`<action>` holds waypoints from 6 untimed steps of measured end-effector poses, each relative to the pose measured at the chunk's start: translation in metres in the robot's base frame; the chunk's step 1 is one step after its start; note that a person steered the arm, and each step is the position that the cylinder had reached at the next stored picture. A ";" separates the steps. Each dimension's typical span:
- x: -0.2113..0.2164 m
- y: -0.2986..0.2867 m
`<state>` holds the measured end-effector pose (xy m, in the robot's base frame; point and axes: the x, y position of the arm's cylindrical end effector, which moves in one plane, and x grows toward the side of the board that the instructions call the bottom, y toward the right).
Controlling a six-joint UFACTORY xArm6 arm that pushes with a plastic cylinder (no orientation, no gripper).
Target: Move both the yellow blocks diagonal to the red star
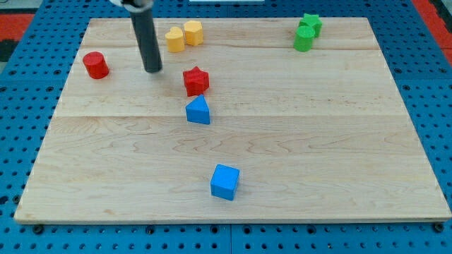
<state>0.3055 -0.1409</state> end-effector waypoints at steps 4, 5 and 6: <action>-0.114 0.015; -0.112 0.046; -0.106 0.091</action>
